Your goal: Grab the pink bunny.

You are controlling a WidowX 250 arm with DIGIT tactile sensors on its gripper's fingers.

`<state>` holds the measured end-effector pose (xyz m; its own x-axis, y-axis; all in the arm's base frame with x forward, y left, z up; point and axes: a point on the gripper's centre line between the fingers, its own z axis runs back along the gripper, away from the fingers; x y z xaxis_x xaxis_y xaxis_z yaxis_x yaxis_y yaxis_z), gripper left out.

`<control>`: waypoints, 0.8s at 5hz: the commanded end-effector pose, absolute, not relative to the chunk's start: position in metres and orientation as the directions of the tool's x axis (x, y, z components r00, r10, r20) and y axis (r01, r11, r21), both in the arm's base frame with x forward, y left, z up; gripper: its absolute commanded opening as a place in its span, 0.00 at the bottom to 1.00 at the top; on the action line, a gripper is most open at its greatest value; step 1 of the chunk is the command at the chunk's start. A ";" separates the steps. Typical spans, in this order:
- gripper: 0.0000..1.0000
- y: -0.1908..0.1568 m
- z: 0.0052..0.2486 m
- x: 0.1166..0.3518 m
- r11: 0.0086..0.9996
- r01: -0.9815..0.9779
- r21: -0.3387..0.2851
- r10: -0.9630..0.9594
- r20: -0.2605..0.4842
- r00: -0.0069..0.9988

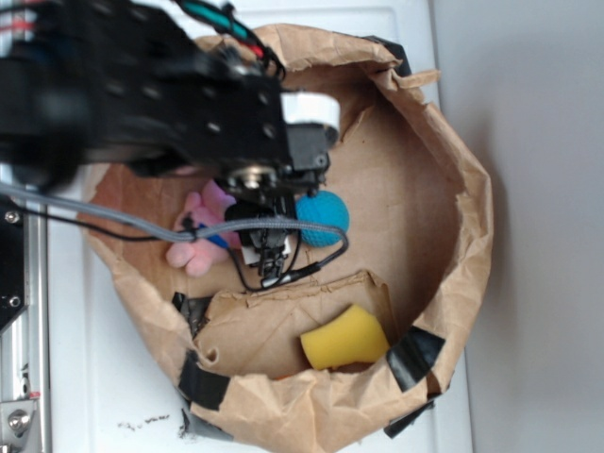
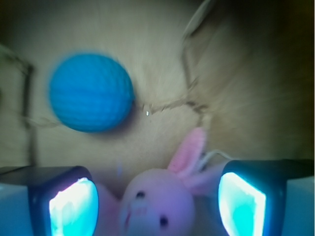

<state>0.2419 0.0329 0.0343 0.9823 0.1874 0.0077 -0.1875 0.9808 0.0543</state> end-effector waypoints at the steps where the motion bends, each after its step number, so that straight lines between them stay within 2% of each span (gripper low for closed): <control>1: 1.00 0.043 0.013 0.234 0.992 -0.118 0.045 0.119 -0.017 0.993; 2: 0.00 0.044 0.007 0.238 0.989 -0.140 0.051 0.141 -0.008 0.990; 3: 0.00 0.039 0.011 0.243 0.988 -0.153 0.033 0.153 0.000 0.988; 4: 0.00 0.036 0.024 0.247 0.987 -0.161 0.003 0.161 0.005 0.987</control>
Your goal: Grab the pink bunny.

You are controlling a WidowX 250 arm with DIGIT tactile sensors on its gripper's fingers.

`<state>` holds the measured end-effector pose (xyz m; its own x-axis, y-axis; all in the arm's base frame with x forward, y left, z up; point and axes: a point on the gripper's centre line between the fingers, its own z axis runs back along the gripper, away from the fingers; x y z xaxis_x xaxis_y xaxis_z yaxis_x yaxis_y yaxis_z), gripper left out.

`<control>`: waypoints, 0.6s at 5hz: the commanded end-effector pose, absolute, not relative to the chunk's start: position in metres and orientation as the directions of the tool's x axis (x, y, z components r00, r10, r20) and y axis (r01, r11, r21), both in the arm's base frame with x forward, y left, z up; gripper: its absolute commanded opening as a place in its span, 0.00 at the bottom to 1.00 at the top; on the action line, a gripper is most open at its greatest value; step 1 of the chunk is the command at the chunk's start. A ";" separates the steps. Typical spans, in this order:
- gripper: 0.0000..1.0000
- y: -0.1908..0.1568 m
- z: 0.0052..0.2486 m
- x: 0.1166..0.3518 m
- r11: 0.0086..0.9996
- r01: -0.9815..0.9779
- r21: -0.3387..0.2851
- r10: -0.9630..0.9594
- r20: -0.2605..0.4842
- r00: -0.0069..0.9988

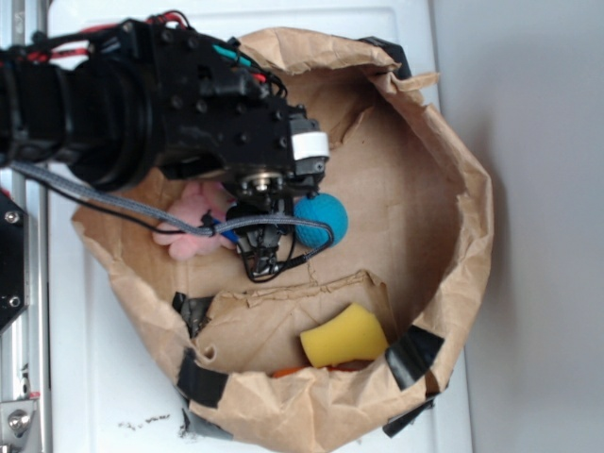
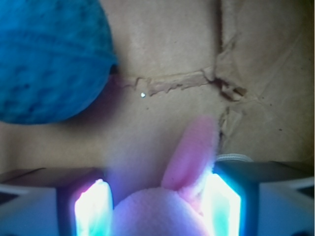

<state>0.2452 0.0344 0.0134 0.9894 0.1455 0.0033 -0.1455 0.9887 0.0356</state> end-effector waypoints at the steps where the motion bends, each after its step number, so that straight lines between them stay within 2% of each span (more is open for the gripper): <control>1: 0.00 0.035 0.047 0.247 0.988 -0.147 -0.040 0.147 0.001 0.989; 2: 0.00 0.032 0.084 0.248 0.981 -0.166 -0.102 0.163 -0.038 0.986; 3: 0.00 0.030 0.117 0.249 0.968 -0.203 -0.150 0.200 -0.039 0.979</control>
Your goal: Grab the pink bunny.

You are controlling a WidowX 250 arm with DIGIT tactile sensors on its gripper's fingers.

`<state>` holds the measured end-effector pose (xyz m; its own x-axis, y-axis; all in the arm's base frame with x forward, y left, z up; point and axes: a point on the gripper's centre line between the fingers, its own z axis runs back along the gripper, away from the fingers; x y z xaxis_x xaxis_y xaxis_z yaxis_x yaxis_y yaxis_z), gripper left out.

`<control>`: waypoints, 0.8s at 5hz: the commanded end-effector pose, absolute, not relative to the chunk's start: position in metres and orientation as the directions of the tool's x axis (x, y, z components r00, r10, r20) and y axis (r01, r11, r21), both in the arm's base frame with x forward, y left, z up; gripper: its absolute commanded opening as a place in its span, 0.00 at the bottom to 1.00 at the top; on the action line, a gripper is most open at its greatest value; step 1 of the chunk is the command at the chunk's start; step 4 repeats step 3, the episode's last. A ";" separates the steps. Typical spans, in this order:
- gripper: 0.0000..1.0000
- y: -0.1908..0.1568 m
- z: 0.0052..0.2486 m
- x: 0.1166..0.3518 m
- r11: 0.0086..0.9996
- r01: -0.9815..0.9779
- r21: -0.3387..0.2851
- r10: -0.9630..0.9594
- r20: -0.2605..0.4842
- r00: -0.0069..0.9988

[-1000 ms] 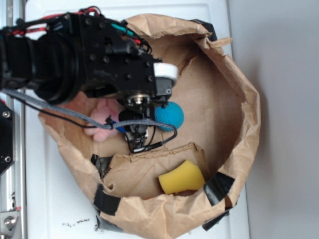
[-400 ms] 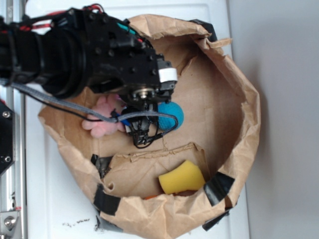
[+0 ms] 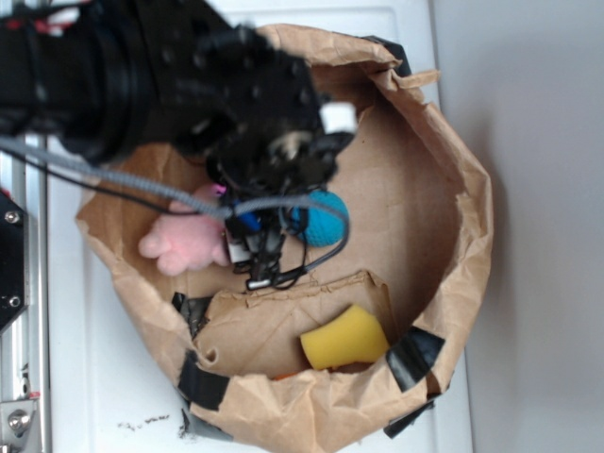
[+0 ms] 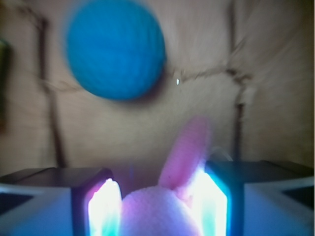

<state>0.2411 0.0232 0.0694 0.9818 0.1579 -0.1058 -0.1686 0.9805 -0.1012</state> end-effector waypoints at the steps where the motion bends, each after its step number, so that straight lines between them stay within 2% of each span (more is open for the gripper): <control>1: 0.00 0.034 0.138 0.243 0.960 -0.215 -0.177 0.214 -0.026 0.976; 3: 0.00 0.033 0.152 0.235 0.949 -0.240 -0.203 0.262 0.090 0.961; 4: 0.00 0.033 0.152 0.235 0.949 -0.240 -0.203 0.262 0.090 0.961</control>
